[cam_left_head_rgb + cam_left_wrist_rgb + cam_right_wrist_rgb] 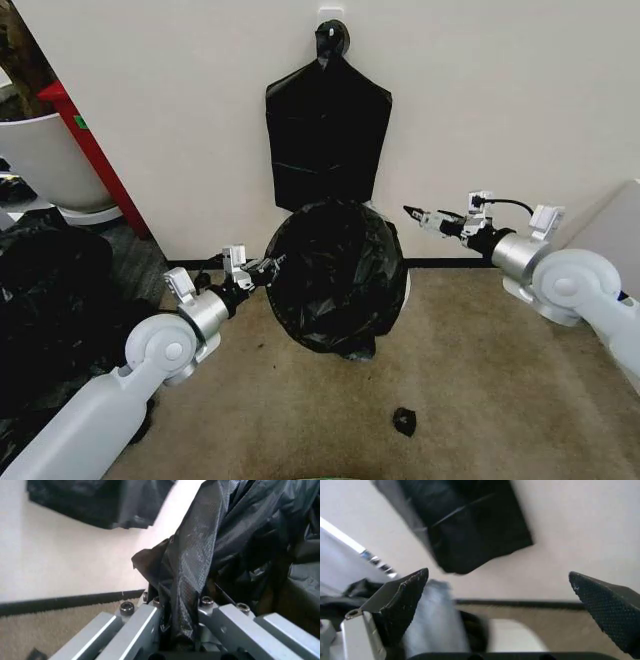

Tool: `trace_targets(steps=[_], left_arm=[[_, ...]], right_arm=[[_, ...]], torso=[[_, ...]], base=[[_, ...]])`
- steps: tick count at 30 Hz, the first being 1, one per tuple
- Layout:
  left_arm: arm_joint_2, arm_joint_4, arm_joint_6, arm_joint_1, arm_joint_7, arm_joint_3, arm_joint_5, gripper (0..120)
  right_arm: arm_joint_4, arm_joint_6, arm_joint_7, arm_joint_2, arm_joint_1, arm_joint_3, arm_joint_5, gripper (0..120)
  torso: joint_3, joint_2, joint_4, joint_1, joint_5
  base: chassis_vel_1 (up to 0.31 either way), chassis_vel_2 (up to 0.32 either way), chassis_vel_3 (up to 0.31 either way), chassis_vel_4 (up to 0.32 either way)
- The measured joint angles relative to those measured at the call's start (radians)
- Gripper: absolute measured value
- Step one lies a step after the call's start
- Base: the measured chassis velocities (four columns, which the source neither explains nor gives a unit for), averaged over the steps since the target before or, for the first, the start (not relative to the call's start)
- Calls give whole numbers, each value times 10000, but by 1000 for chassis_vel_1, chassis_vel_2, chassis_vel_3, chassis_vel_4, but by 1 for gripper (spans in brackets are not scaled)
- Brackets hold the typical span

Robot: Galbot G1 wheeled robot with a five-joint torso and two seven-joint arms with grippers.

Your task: Place the garbage bag over the trash bin.

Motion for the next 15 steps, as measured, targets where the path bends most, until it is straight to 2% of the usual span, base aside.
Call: trace_targets(steps=[5, 9, 15], left_arm=[[130, -56, -443, 1, 958, 131, 1419, 1], [192, -172, -684, 1, 1464, 143, 1936, 1], [264, -419, -903, 206, 2118, 86, 2333, 1]], right_arm=[[134, -1470, 39, 84, 409, -194, 754, 100], [83, -2060, -360, -105, 483, -412, 444, 100], [109, -2371, -350, -129, 377, -557, -317, 100]], torso=[[1, 0, 2, 0, 6], [0, 0, -3, 0, 5], [0, 0, 1, 0, 6]], base=[[0, 0, 0, 0], [0, 0, 0, 0], [0, 0, 0, 0]])
